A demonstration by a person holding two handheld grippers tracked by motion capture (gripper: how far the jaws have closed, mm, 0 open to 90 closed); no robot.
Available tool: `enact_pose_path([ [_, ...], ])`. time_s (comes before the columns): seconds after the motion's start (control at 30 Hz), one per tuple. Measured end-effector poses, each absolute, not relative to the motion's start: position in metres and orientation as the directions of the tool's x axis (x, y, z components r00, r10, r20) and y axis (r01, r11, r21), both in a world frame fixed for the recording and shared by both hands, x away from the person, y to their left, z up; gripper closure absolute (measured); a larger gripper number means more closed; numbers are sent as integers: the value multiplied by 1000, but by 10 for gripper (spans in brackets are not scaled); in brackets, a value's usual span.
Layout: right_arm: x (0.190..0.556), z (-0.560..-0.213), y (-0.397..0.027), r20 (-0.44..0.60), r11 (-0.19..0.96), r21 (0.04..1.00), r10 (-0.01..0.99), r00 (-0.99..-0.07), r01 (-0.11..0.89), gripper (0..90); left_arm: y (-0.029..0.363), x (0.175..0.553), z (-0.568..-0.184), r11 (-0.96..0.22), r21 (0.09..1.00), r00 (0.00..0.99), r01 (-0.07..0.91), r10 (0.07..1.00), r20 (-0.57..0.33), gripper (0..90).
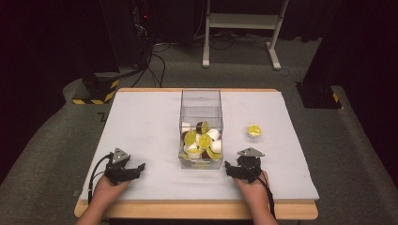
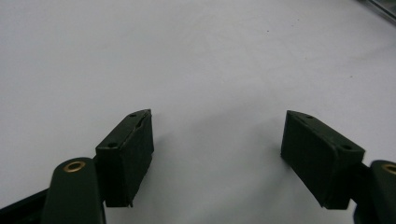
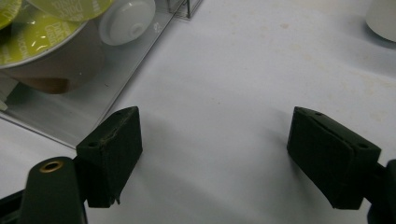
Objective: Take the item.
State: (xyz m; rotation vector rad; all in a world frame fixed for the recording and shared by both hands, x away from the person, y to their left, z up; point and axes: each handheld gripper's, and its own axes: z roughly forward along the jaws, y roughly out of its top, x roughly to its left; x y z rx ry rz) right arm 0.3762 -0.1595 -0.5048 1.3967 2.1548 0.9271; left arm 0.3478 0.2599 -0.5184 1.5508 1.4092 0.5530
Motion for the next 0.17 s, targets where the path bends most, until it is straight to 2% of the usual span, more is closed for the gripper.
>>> enact_pose_path([
  [0.17, 376, -505, -158, -2, 294, 715, 908, -418, 635, 172, 260, 348, -518, 97, 850, 238, 517, 938, -251, 256],
])
